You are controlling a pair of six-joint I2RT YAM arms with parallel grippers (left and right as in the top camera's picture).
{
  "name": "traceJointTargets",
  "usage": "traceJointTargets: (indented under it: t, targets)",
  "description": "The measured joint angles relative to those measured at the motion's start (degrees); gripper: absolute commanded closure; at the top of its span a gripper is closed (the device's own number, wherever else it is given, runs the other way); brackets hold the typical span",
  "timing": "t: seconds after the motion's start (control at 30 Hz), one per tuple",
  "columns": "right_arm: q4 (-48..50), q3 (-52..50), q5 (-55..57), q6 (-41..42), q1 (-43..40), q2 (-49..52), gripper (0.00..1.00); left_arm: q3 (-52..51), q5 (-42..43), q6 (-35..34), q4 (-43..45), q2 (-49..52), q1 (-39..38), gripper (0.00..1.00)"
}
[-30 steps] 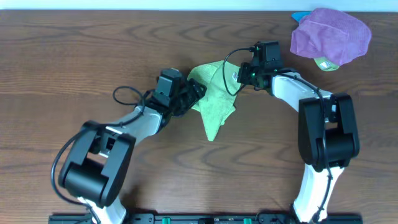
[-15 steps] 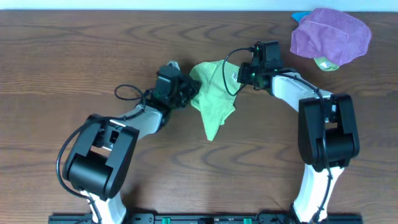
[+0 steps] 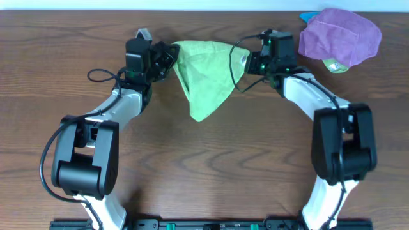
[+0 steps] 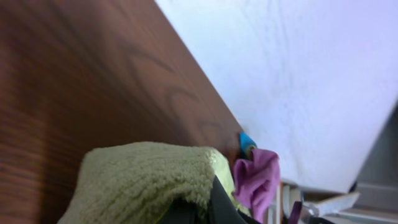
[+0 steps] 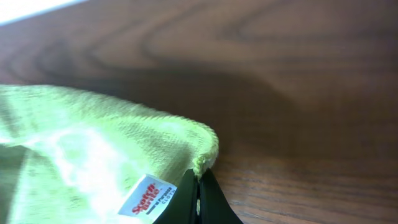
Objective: Fold the cloth
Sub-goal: 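Stretch the green cloth between both grippers and lay it flat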
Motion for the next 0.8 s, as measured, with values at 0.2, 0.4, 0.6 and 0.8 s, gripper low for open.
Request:
traceJointTargets:
  t: [0.2,0.4,0.6,0.8]
  targets:
    - [-2.1,0.3,0.0,0.0,0.0,-6.4,0.99,3.7,5.3,0.3,-1.3,0.0,0.7,0.94]
    - [-9.3,0.7,0.0,-1.4,0.0,-11.5,0.99,5.4,12.3,3.4,-7.7,-0.9,3.0,0.94]
    - [-17.2,0.7,0.0,-4.3,0.2,-15.2,0.99,5.5,14.6,12.5,-26.8,-7.3,4.1,0.94]
    - [-25.0,0.7,0.0,-6.6,1.9,-19.5,0.99,5.7,14.7,19.8,-40.7,-16.1,4.0,0.94]
